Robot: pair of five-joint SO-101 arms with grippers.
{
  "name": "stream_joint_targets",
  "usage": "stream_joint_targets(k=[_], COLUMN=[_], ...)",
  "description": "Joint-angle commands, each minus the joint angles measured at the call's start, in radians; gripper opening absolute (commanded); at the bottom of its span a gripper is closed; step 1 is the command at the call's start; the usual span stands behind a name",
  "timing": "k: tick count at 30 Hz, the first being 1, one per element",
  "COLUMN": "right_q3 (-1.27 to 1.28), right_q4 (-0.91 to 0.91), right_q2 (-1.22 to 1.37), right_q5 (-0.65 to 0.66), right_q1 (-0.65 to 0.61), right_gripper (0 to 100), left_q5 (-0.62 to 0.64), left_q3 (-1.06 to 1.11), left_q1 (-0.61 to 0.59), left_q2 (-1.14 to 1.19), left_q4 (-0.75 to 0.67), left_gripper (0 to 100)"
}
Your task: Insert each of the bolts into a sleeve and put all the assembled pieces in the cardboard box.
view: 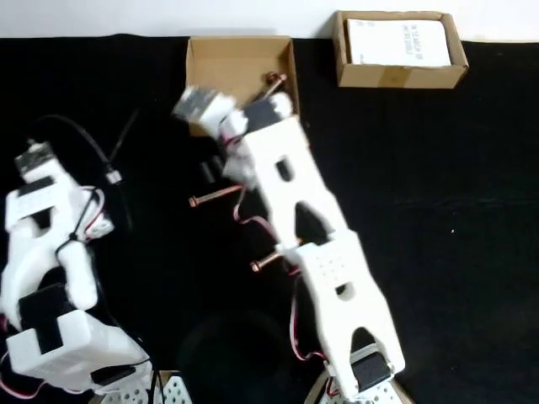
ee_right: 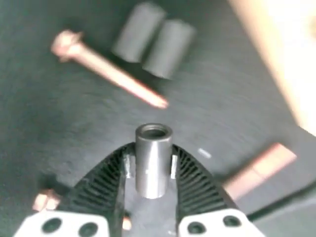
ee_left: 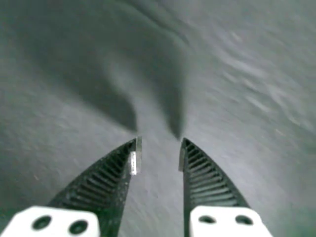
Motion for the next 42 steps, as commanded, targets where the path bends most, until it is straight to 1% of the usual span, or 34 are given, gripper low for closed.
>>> stream_joint_targets(k=[1,4,6,9,11,16,20,22,26,29,34,42], right_q3=[-0.054,-0.044,0.002,0.136,0.242,0.496,0.657,0.74,0.905,1.023,1.222,1.54], right_q4=[0.007,0.007,0.007,0.007,0.005,0.004,-0.005,-0.03,-0.114,-0.186,-0.326,-0.552], right_q2=[-0.239,-0.357,-0.438,-0.57,-0.664,-0.875,-0.975,-1.004,-1.055,-1.096,-1.179,-1.296], right_q5=[-0.104,-0.184,-0.199,-0.199,-0.198,-0.196,-0.196,-0.196,-0.196,-0.196,-0.196,-0.196], right_q1=[0.124,0.252,0.329,0.417,0.453,0.476,0.476,0.479,0.495,0.496,0.496,0.495], right_gripper=[0.6,0.6,0.6,0.6,0.6,0.6,0.6,0.7,0.7,0.7,0.7,0.7], left_q5=[0.046,0.048,0.049,0.054,0.124,0.307,0.456,0.488,0.542,0.545,0.545,0.537], left_q3=[-0.142,-0.274,-0.36,-0.484,-0.558,-0.754,-0.974,-1.047,-1.058,-1.058,-1.086,-1.3], left_q1=[0.122,0.236,0.311,0.415,0.453,0.47,0.506,0.538,0.591,0.595,0.532,0.47], left_q2=[-0.002,-0.001,0.001,0.028,0.09,0.351,0.532,0.584,0.601,0.631,0.742,0.819], left_q4=[0.18,0.341,0.425,0.506,0.531,0.539,0.629,0.657,0.655,0.632,0.546,0.546], left_gripper=[14,19,22,23,23,23,23,23,23,23,23,23])
